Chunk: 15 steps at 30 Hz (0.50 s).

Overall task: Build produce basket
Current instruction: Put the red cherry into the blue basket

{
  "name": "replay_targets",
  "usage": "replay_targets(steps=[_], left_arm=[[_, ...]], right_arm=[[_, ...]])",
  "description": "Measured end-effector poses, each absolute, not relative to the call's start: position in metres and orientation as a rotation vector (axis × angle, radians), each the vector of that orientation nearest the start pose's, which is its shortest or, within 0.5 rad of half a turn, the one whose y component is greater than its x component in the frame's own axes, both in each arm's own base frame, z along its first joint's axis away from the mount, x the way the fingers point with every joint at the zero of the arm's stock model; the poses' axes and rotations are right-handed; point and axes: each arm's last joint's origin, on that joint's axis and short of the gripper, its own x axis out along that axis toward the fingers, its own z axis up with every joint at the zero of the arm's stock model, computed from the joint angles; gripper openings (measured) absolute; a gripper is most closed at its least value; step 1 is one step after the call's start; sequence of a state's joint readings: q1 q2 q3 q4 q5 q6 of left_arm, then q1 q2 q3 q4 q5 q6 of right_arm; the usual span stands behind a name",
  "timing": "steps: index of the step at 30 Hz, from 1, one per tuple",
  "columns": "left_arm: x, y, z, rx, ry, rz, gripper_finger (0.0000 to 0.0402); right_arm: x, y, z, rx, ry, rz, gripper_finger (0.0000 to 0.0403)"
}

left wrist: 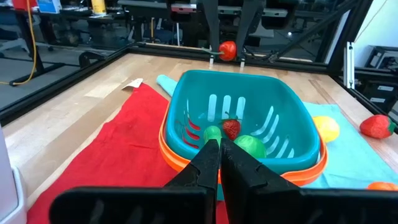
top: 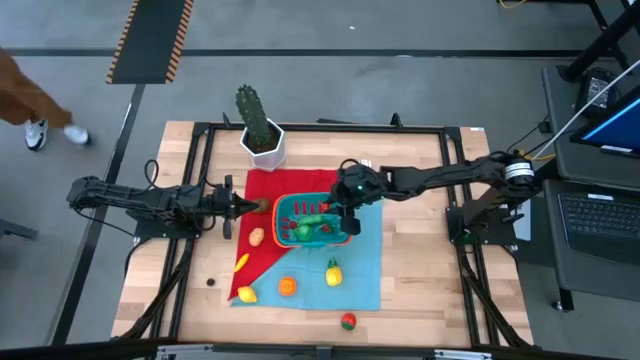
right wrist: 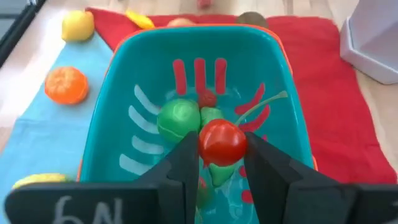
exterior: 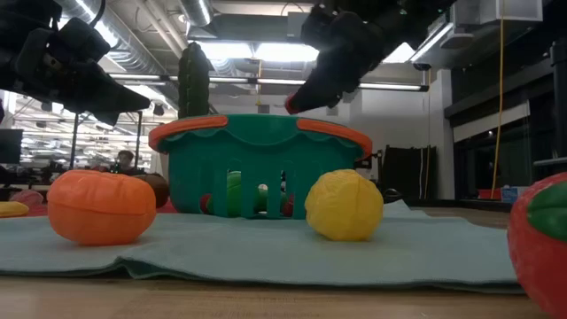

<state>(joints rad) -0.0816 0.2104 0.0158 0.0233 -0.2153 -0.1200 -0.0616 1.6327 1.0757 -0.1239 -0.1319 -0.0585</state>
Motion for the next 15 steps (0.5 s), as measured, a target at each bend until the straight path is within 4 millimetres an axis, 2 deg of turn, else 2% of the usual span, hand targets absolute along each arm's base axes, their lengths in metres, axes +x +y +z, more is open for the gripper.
replay_targets(steps=[5, 10, 15], left_arm=[[0.109, -0.003, 0.154, -0.094, 0.161, 0.143, 0.0008], [0.109, -0.003, 0.154, -0.091, 0.161, 0.143, 0.0008], [0.109, -0.003, 0.154, -0.046, 0.164, 0.140, 0.0008]], right_arm=[[0.357, -0.018, 0.239, -0.008, 0.669, 0.094, 0.0107], [0.356, -0.018, 0.237, 0.006, 0.695, 0.091, 0.0107], [0.363, -0.012, 0.221, 0.010, 0.732, 0.108, 0.0107]])
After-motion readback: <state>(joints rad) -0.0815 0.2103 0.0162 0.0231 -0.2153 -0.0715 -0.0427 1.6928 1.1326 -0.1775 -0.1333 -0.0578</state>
